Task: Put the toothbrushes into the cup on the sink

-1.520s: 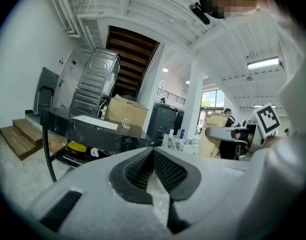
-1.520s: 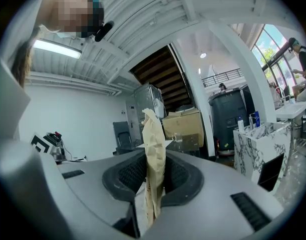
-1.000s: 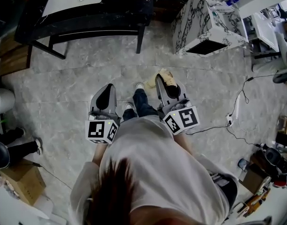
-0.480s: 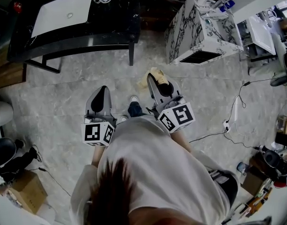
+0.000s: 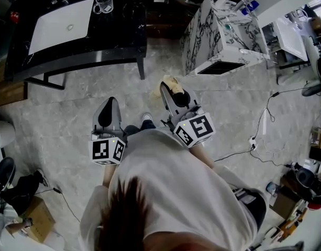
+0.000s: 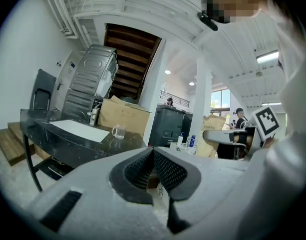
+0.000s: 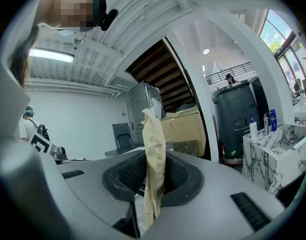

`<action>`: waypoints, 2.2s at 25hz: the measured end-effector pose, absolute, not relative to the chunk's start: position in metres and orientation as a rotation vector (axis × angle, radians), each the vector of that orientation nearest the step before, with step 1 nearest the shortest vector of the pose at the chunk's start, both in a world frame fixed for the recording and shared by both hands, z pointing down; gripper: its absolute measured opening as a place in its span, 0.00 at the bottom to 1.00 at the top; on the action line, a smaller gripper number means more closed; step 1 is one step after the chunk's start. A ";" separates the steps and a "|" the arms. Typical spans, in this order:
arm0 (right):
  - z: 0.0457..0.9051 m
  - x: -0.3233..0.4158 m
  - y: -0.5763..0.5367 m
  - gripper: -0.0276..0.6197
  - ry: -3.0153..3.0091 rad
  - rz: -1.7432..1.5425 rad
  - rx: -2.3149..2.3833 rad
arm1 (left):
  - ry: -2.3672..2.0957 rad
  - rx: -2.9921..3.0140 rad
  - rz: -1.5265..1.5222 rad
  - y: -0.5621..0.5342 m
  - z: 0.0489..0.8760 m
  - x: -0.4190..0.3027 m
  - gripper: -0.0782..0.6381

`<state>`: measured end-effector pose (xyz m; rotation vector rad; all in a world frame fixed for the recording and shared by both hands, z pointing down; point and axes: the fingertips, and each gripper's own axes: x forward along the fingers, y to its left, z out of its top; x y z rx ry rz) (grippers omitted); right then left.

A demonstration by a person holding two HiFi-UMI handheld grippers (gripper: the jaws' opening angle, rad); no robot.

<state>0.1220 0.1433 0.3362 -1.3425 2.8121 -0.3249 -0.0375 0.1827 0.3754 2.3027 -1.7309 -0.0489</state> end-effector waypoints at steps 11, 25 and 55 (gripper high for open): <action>0.345 0.140 0.134 0.13 2.787 -0.364 -1.377 | -1.708 2.315 -0.019 0.174 0.378 -0.020 0.12; 0.359 0.127 0.120 0.13 2.810 -0.437 -1.389 | -1.715 2.296 0.002 0.163 0.386 -0.033 0.12; 0.336 -0.014 -0.049 0.13 2.764 -0.370 -1.532 | -1.632 2.336 -0.043 -0.014 0.381 -0.189 0.12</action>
